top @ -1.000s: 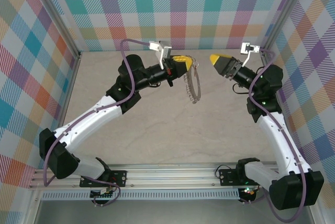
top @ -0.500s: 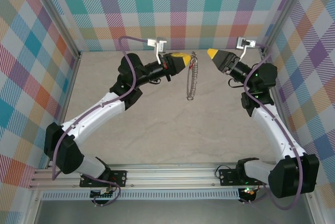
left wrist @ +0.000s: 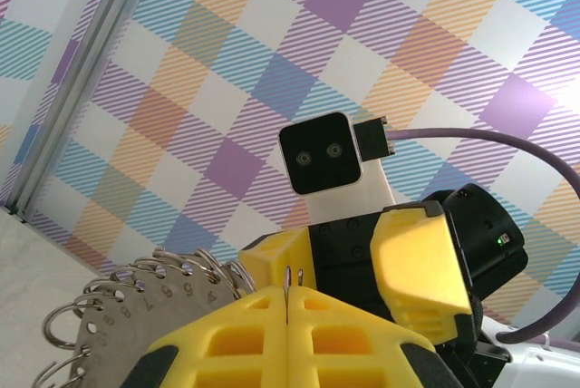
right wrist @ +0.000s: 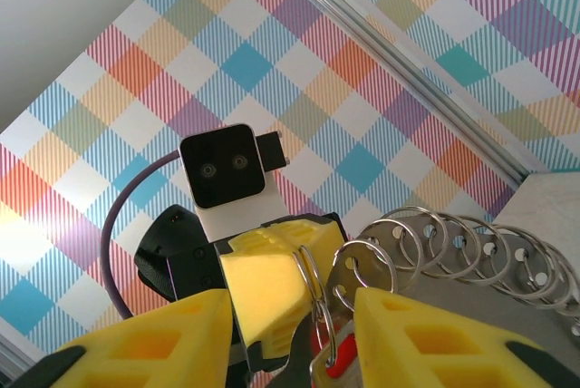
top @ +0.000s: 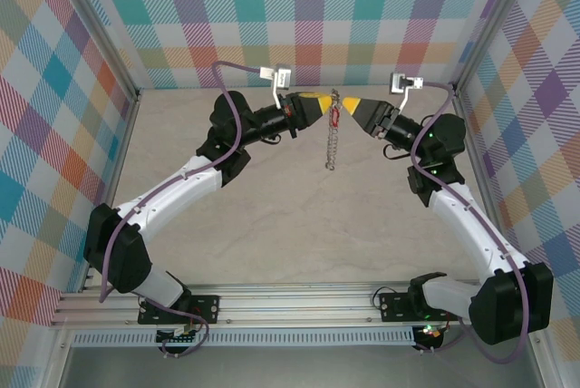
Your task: Put the keys on the keyring
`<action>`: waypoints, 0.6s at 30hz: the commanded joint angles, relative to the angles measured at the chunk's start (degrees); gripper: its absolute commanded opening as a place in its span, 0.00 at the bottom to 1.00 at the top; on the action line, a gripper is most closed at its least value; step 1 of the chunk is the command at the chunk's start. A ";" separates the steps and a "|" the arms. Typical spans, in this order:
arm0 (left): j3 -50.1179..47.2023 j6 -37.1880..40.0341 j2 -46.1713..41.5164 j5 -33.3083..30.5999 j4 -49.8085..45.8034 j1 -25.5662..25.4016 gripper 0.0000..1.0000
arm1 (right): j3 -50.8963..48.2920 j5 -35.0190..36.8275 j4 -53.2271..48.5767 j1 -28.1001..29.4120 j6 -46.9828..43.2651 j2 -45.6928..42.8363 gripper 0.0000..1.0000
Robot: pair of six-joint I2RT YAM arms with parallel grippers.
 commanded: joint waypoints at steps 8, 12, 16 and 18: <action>0.58 -0.87 0.50 1.28 4.67 0.37 0.00 | 0.12 -0.24 1.49 1.37 -2.00 -0.32 0.31; 0.69 -0.90 0.63 1.38 4.82 0.37 0.00 | 0.83 -0.40 1.14 1.87 -2.33 0.34 0.28; 0.54 -0.89 0.54 1.47 4.90 0.37 0.00 | 1.11 -0.42 0.74 2.40 -2.76 0.69 0.28; 0.54 -0.89 0.54 1.60 4.89 0.41 0.00 | 1.19 -0.32 0.44 2.56 -2.95 0.74 0.28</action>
